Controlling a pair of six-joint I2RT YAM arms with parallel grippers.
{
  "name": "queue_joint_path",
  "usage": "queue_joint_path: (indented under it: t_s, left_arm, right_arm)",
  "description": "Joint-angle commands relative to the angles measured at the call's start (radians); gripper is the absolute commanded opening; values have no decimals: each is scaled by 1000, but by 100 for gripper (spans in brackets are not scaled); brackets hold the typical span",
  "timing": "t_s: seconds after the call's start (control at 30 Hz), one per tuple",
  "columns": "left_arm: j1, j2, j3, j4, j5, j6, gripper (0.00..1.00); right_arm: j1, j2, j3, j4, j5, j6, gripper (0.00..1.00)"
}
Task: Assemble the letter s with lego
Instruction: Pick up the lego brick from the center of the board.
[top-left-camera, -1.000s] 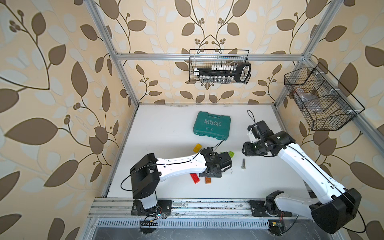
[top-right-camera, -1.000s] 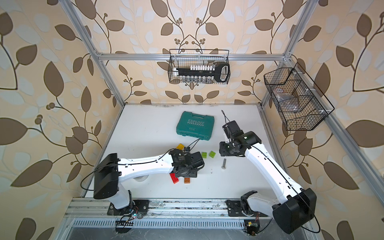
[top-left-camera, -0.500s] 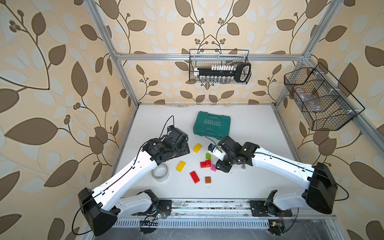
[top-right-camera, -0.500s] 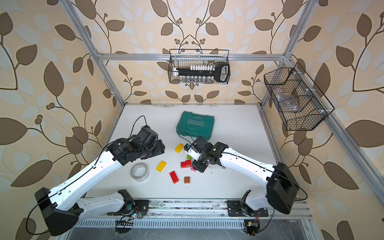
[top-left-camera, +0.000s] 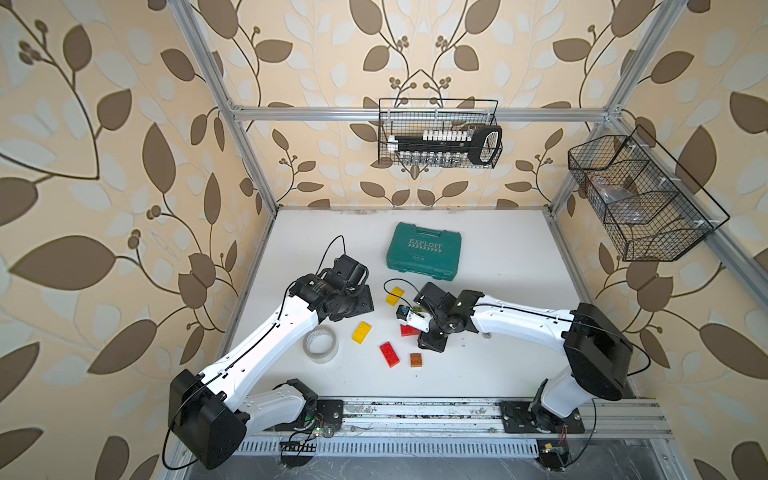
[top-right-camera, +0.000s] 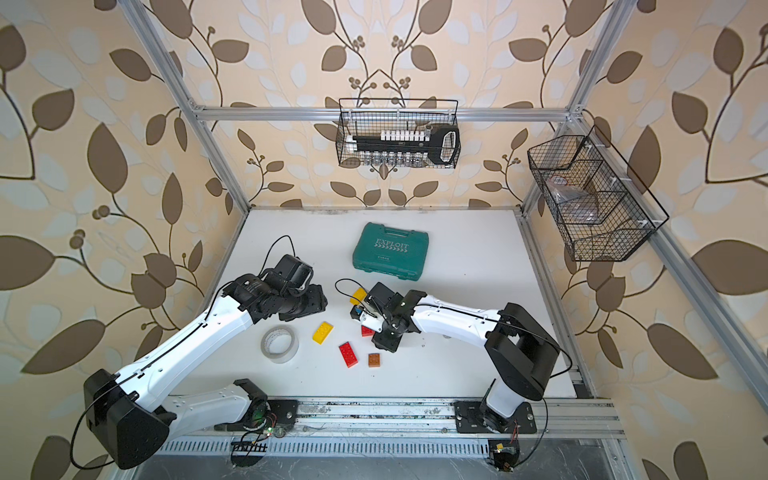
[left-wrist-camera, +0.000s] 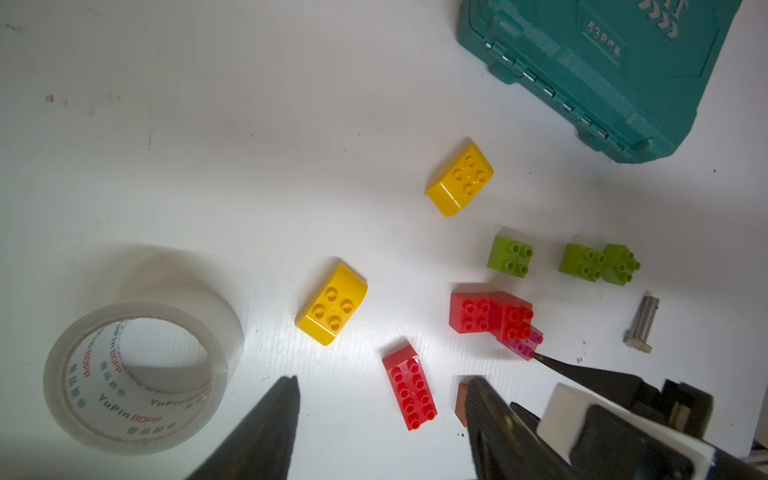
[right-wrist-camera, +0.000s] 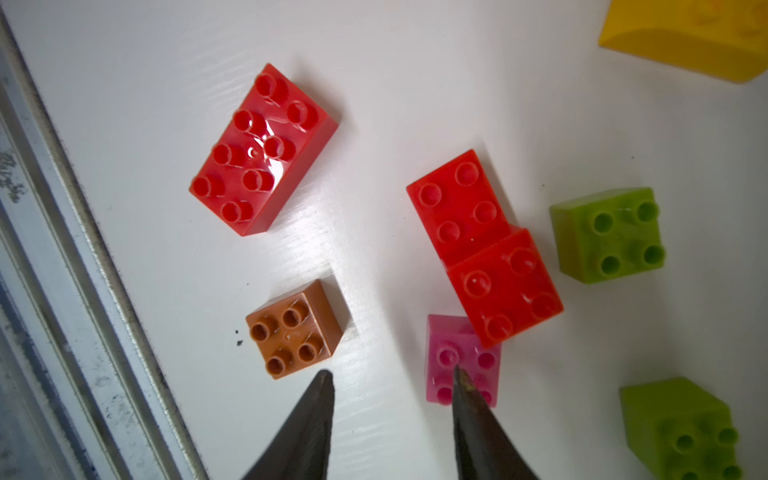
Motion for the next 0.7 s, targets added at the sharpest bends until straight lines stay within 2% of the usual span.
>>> queue_joint_path:
  t_s: [0.0,0.3,0.67]
  left_arm:
    - [16,-9,-9,18,23,30,66]
    - [31,-27,-7,7,18,37,66]
    - [39,-44,-21,2,14,32,66]
  right_arm:
    - [3,29,10,15,52,-35,44]
    - [4,6,9,10,107,-41,47]
    - [5,72,18,17,150,-21,49]
